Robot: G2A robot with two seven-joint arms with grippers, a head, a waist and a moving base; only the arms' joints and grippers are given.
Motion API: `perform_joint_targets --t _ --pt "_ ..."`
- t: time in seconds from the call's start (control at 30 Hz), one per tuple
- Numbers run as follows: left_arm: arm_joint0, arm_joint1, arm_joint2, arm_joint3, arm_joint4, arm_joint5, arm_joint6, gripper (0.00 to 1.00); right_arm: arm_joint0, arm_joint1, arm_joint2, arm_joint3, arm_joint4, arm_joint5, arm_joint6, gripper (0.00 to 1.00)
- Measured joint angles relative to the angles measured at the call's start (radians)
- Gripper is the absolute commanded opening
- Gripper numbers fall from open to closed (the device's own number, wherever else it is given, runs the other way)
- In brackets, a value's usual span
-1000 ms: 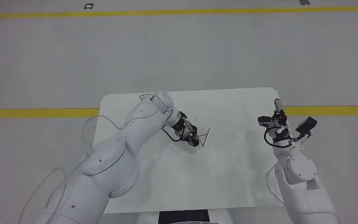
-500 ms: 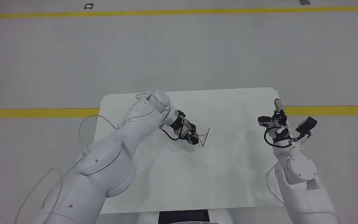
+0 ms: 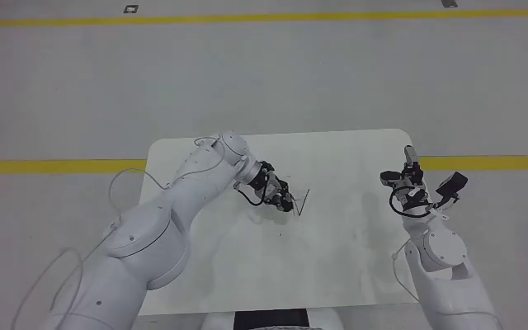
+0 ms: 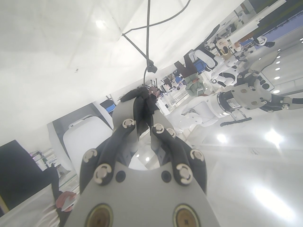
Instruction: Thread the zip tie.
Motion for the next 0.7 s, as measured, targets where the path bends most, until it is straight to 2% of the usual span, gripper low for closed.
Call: perform_joint_targets --t 0.5,0.7 --pt "-0.018 0.075 0.090 -0.100 -0.131 0.000 0.000 0.00 0.000 0.000 0.000 0.000 0.000 0.000 0.000 1.00" --pt "-0.008 0.098 0.109 -0.137 -0.187 0.000 0.000 0.00 0.000 0.000 0.000 0.000 0.000 0.000 0.000 1.00"
